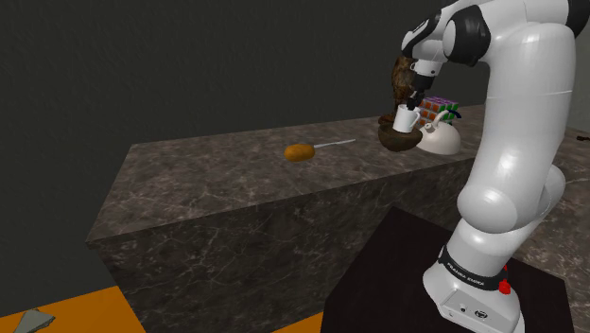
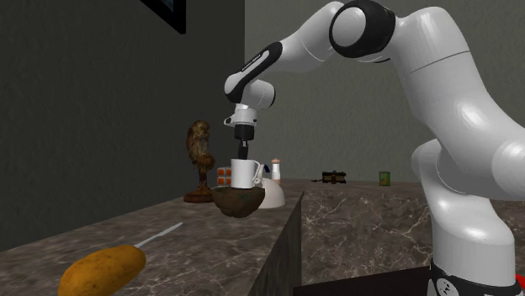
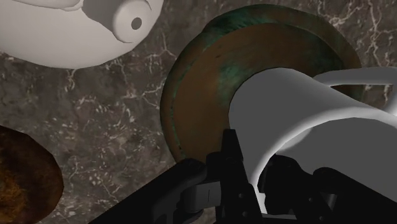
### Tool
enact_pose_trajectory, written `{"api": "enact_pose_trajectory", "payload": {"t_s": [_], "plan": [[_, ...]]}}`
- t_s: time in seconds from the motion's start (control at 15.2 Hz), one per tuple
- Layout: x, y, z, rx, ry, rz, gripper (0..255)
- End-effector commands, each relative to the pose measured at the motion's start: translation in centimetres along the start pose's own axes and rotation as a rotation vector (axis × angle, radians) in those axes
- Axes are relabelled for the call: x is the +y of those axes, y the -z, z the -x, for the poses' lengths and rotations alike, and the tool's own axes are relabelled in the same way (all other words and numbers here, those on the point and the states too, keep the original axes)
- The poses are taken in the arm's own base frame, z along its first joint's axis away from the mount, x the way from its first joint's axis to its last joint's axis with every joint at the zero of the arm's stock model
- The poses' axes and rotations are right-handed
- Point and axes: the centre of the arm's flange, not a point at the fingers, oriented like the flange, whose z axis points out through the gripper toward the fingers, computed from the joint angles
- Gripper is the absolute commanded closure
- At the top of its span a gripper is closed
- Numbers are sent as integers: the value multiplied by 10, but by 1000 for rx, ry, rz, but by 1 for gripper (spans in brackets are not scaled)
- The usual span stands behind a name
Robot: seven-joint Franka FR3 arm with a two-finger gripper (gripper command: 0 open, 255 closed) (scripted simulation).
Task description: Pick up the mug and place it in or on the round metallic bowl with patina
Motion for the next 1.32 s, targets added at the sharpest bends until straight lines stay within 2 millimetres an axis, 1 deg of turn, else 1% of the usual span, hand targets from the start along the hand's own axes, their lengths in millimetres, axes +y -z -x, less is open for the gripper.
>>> {"api": "enact_pose_trajectory", "payload": {"t_s": [0.0,0.26,0.33,0.66,0.86,0.92,1.25], "plan": [[0,-1,0,0,0,0,255],[0,-1,0,0,0,0,255],[0,-1,0,0,0,0,0],[0,-1,0,0,0,0,0],[0,39,0,0,0,0,0],[0,49,0,0,0,0,0],[0,49,0,0,0,0,0]]}}
